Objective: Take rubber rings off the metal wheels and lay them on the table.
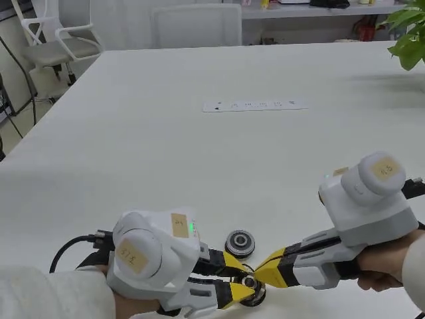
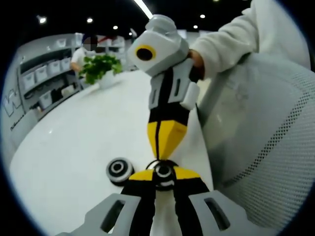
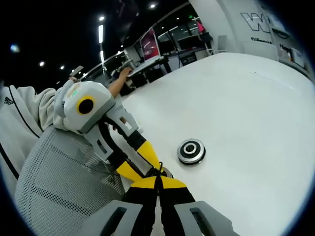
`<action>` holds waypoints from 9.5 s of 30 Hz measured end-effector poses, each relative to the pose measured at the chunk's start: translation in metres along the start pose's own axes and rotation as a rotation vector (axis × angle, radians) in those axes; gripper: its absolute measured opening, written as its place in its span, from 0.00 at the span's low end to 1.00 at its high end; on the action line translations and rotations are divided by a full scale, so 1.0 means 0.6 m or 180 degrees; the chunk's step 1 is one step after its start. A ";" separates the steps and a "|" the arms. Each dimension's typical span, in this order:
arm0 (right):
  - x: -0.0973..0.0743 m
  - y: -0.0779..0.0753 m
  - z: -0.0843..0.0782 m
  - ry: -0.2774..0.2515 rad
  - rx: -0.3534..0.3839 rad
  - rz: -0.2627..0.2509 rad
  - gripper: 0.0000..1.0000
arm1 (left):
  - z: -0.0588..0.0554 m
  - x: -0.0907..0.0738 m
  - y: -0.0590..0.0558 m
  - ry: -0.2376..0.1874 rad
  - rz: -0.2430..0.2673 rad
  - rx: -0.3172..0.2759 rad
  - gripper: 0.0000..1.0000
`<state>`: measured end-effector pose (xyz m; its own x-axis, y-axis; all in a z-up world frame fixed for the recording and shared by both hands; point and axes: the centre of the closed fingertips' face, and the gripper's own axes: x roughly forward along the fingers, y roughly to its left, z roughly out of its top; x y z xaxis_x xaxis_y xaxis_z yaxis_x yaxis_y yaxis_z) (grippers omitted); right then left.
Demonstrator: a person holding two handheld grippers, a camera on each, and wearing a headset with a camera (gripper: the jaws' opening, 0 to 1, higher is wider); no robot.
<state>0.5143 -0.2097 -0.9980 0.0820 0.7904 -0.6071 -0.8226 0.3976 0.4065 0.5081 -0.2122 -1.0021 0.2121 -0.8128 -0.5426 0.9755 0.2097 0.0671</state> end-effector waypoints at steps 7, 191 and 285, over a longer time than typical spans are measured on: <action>-0.001 -0.006 -0.003 0.0030 0.0015 -0.0060 0.00 | 0.002 0.001 0.001 0.0043 -0.0006 -0.0069 0.14; -0.047 -0.010 0.038 -0.0351 -0.0715 -0.0332 0.19 | 0.134 -0.087 0.034 -0.0377 0.0179 0.0002 0.75; 0.003 -0.028 -0.017 0.0248 -0.0581 -0.0338 0.00 | 0.004 0.004 0.006 0.0037 0.0071 -0.0296 0.14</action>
<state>0.5226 -0.2199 -1.0131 0.1357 0.7073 -0.6938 -0.9004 0.3802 0.2116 0.5119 -0.2146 -1.0012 0.2326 -0.8011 -0.5515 0.9606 0.2779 0.0015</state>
